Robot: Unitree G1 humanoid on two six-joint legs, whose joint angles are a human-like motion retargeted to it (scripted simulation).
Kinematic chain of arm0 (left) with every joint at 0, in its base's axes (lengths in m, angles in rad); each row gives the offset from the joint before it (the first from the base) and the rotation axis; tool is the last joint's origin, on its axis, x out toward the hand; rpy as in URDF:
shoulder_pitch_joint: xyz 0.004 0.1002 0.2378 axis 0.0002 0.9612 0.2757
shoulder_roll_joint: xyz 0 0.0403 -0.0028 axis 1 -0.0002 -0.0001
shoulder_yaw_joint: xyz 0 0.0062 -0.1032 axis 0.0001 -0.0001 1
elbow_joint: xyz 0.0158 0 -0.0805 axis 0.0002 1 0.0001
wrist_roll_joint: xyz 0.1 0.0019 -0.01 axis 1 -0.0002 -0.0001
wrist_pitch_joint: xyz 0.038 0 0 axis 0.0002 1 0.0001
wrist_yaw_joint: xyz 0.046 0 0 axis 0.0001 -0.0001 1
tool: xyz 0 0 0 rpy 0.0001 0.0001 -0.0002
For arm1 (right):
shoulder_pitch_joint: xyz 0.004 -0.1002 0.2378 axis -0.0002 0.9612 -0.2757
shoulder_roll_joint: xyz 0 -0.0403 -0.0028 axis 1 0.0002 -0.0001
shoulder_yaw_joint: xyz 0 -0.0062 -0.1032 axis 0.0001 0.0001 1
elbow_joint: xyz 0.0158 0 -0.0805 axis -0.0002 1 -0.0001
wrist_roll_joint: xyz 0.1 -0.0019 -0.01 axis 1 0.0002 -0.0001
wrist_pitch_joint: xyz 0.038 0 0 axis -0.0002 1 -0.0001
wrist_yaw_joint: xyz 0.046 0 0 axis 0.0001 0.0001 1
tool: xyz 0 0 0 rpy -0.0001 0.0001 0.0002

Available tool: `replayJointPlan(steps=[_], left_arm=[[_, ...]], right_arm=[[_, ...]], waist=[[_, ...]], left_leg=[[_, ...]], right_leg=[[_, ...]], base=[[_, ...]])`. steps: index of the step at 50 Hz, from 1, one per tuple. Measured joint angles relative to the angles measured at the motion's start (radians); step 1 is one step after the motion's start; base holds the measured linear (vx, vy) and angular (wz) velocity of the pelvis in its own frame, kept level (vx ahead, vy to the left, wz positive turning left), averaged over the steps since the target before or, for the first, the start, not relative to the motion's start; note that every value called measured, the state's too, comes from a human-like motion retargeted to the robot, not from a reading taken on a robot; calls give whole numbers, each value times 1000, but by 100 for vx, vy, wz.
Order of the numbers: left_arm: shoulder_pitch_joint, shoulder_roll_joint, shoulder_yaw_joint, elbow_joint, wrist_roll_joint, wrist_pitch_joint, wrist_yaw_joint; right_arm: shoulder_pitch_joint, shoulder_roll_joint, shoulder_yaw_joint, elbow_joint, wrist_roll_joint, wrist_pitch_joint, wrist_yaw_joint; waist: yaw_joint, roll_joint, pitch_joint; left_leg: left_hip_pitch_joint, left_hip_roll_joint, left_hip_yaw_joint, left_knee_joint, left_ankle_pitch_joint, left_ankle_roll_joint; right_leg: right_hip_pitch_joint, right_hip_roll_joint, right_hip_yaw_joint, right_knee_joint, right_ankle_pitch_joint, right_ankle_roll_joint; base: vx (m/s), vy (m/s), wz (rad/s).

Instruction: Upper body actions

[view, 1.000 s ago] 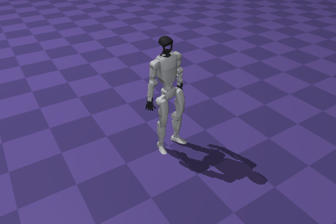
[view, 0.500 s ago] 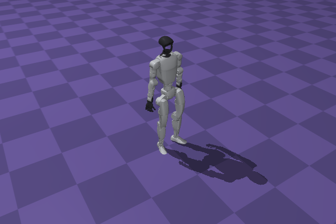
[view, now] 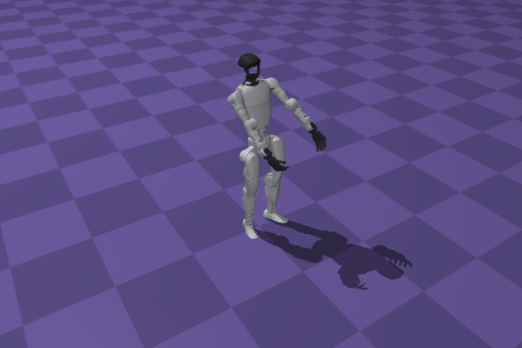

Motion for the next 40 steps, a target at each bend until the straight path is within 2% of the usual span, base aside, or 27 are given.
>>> replayJointPlan(steps=[3,10,16,20,24,40], left_arm=[[-120,19,20,-21,-45,-20,15],[-333,88,-35,-63,-117,-47,84],[-463,121,-72,-73,-199,-89,164],[-526,127,-106,-89,-248,-117,202],[-573,138,-140,-94,-237,-121,197],[-538,117,-114,-98,-243,-150,204]], right_arm=[[-127,14,-20,-32,15,-9,20],[-350,-2,12,-89,145,-30,0],[-513,-66,87,-106,313,-50,-82],[-583,-104,126,-142,390,-102,-137],[-633,-143,173,-152,409,-142,-157],[-593,-154,155,-127,401,-137,-170]], waist=[[-3,3,-23],[-6,5,-51],[1,7,-62],[3,2,-63],[4,1,-69],[14,2,-78]], left_leg=[[1,1,1,0,-3,0],[-3,1,0,-1,-7,-1],[-8,0,-2,-3,-9,-1],[-12,-3,-9,-3,-8,-2],[-18,-4,-16,-3,-8,-2],[-21,-5,-20,-1,-9,-1]], right_leg=[[0,2,2,1,-2,1],[-7,3,2,2,-4,2],[-14,1,0,3,-6,4],[-13,-2,-10,2,-9,6],[-13,-2,-19,0,-13,8],[-16,0,-18,3,-15,7]], base=[[6,2,-3],[1,0,-1],[0,0,0],[0,0,5],[0,0,5],[0,0,0]])
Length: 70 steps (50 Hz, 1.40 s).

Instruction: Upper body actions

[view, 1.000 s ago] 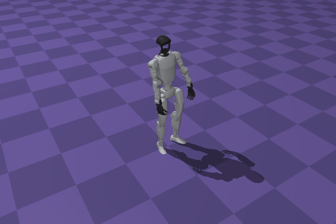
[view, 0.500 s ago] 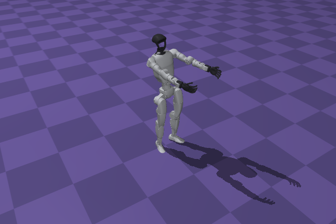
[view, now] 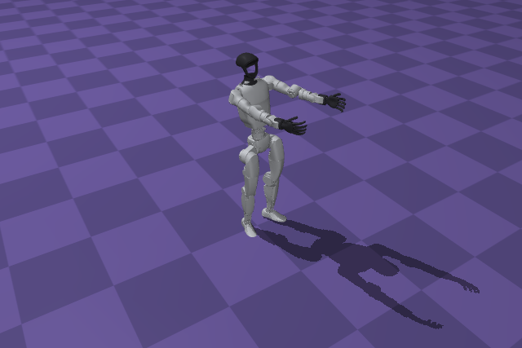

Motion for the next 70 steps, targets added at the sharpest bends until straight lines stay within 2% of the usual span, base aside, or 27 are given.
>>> replayJointPlan(steps=[10,21,25,29,33,37,46,52,56,60,62,66,70], left_arm=[[165,18,82,-29,92,-28,-28],[513,11,160,35,259,-55,-27],[653,-23,189,109,262,-25,-60],[807,-72,222,133,268,-19,-100],[952,-127,259,138,261,-15,-142],[1041,-159,266,150,264,1,-159],[1187,-200,203,144,414,42,-193],[1253,-233,161,139,513,53,-192],[1279,-266,150,122,512,50,-197],[1289,-290,126,115,506,48,-213],[1291,-293,107,115,514,50,-227],[1288,-291,48,101,566,50,-234],[1282,-298,32,78,598,43,-215]], right_arm=[[220,90,-65,-181,-70,-6,55],[556,85,-92,-129,-394,-62,66],[708,80,-98,-52,-501,-37,83],[833,82,-150,67,-611,33,97],[927,54,-202,205,-588,103,108],[1004,23,-208,273,-594,109,58],[1192,-4,-116,280,-731,87,-44],[1245,4,-93,287,-759,110,-40],[1239,12,-87,272,-739,114,-19],[1219,17,-62,235,-776,121,-5],[1204,13,-19,215,-838,118,-15],[1183,7,30,179,-933,99,-31],[1167,9,35,166,-936,85,-32]], waist=[[-19,27,13],[-35,22,44],[-32,19,61],[-37,14,87],[-36,6,117],[-32,2,140],[-29,-13,171],[-38,-11,170],[-43,-6,184],[-138,-1,200],[-49,2,197],[-44,5,198],[-41,6,199]], left_leg=[[-9,0,9,-3,5,1],[5,-5,5,-3,5,1],[10,-5,5,-4,5,1],[13,-5,4,-6,6,1],[17,-4,6,-8,6,0],[20,-4,9,-9,6,0],[13,-7,3,-8,7,0],[5,-4,7,-8,8,-1],[10,0,18,-9,8,-1],[7,-14,-66,-7,19,6],[18,3,30,-11,7,-1],[19,3,31,-9,7,0],[19,2,31,-9,7,0]], right_leg=[[-13,-1,7,0,6,-3],[3,-4,5,-2,5,-4],[8,-2,5,-2,4,-4],[15,-1,4,-4,3,-2],[17,-2,6,-5,3,-1],[20,-2,9,-6,3,0],[22,-5,6,-9,0,2],[12,-3,13,-8,1,2],[11,0,23,-7,4,0],[24,0,-66,-17,18,-7],[6,3,34,-3,8,-4],[7,1,34,-4,11,-3],[8,0,34,-4,11,-3]], base=[[0,0,0],[0,0,0],[0,-1,0],[-1,-6,3],[-1,-6,-4],[0,-3,-3],[0,0,0],[0,0,0],[0,0,0],[-1,1,67],[-3,2,-149],[-1,0,-16],[0,0,0]])
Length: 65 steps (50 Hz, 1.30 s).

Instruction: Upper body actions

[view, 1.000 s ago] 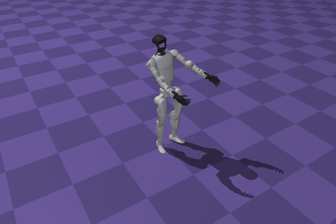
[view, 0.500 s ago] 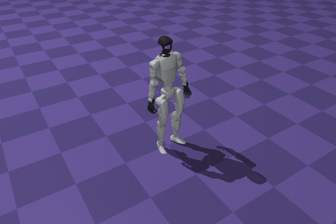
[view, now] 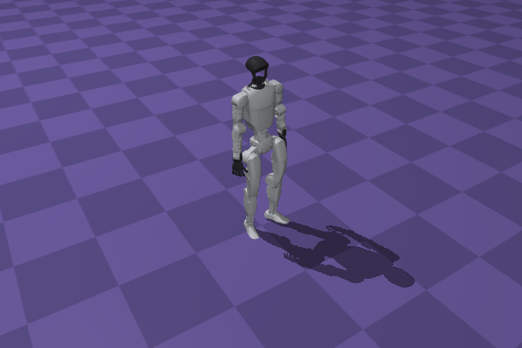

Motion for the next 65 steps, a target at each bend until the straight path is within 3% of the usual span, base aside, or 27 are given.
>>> replayJointPlan(steps=[18,25,30,35,40,48,55,60,65], left_arm=[[3,8,24,-22,-19,3,-6],[13,18,15,12,6,12,-29],[25,26,-15,10,66,5,-13],[31,20,-15,9,69,8,-15],[32,16,-12,7,60,11,-11],[33,23,-25,5,95,9,4],[39,13,-8,16,67,7,20],[39,6,-3,18,60,3,36],[34,12,-11,20,68,4,34]], right_arm=[[51,32,-22,-169,150,-29,111],[31,41,-33,-427,311,-77,114],[-15,59,-29,-757,526,-122,75],[-86,30,11,-1109,704,-186,-29],[-177,-63,31,-1432,713,-335,-175],[-385,-176,-37,-1705,558,-555,-644],[-565,-203,-50,-1696,442,-502,-738],[-694,-169,-59,-1627,505,-434,-697],[-776,-158,-83,-1577,577,-311,-575]], waist=[[0,-8,-3],[-8,-11,0],[-11,-13,-8],[-10,-20,-22],[-3,-34,-45],[3,-41,-69],[-15,-43,-88],[-25,-42,-91],[-23,-45,-92]], left_leg=[[7,1,-9,-1,0,-1],[18,6,-1,-1,-3,-1],[17,8,4,-2,-4,-1],[16,8,4,-2,-4,-1],[13,2,2,-4,-4,-1],[6,1,-3,-4,-4,0],[5,-5,-21,-6,-6,-1],[-3,1,-24,2,-4,-8],[-7,-1,-24,2,-2,-8]], right_leg=[[16,6,-11,-2,-8,0],[20,11,-1,0,-8,-1],[16,13,3,0,-7,-1],[14,13,3,1,-7,-1],[12,9,2,1,-9,-1],[8,9,0,1,-12,0],[4,4,-16,2,-13,2],[2,-2,-19,4,-11,3],[-1,-6,-19,4,-10,3]], base=[[0,0,0],[0,0,0],[0,0,0],[0,0,0],[0,0,0],[0,0,0],[0,0,0],[0,0,0],[0,0,0]])
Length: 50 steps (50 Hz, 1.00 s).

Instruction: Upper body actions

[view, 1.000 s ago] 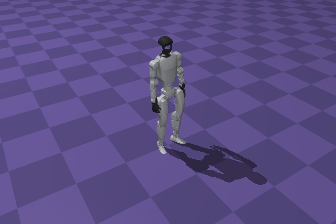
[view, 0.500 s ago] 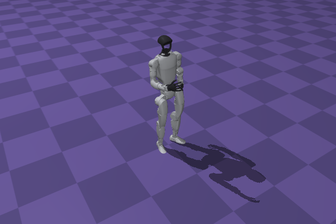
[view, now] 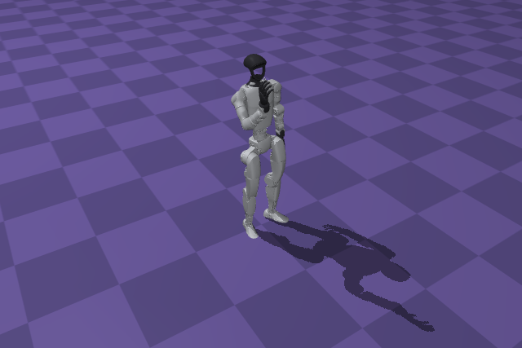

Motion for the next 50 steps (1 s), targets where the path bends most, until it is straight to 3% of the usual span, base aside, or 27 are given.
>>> replayJointPlan(steps=[5,14,21,27,30,32,35,37,40,42,50], left_arm=[[2,1,0,-4,0,-3,0],[-7,-8,12,-1,-15,-5,7],[-6,-12,8,-1,-24,-8,18],[-9,-14,0,-3,-20,-6,19],[-10,-17,-3,-5,-20,-6,21],[-9,-19,-5,-5,-24,-9,28],[-5,-22,-7,-5,-37,-14,41],[-6,-24,-6,-5,-43,-16,40],[-7,-23,-6,-8,-41,-15,36],[-7,-22,-11,-11,-36,-15,37],[-9,-22,-18,-11,-37,-13,38]], right_arm=[[11,-24,-10,-40,-5,6,11],[228,-73,-57,-274,-191,-231,-247],[447,-100,-59,-308,-343,-317,-317],[638,-100,-11,-196,-468,-345,-320],[713,-70,4,-126,-577,-270,-283],[737,-48,7,-77,-660,-160,-157],[751,-28,4,5,-789,104,231],[741,-29,5,59,-894,267,583],[735,-27,11,97,-934,354,805],[741,-22,14,101,-912,337,797],[722,-1,16,52,-819,310,525]], waist=[[-1,0,2],[-2,7,22],[-1,13,31],[6,16,38],[6,18,44],[5,20,46],[-1,25,49],[-5,29,54],[-3,30,57],[1,29,55],[-2,30,50]], left_leg=[[0,-4,-4,-3,0,4],[5,-2,2,-7,0,8],[8,1,14,-8,-2,8],[6,4,28,-7,-1,7],[6,6,31,-5,-1,6],[6,8,31,-3,-1,5],[8,12,33,-3,-1,4],[13,13,37,-4,-3,4],[15,12,41,-3,-3,4],[13,11,41,-3,-3,4],[12,7,26,-5,-3,5]], right_leg=[[-1,1,-5,-1,0,0],[1,8,1,-2,0,0],[-1,11,15,-1,1,-1],[-4,12,29,-1,3,-2],[-2,12,32,-2,3,-2],[0,12,32,-2,3,-2],[1,14,33,-2,3,-1],[2,16,35,-2,4,-2],[2,16,40,-2,5,-3],[1,14,39,-2,5,-3],[4,13,22,-4,2,-2]], base=[[0,0,0],[0,0,-4],[0,0,0],[0,0,0],[0,0,0],[0,0,0],[0,0,0],[0,0,0],[0,0,0],[0,0,0],[0,0,0]])
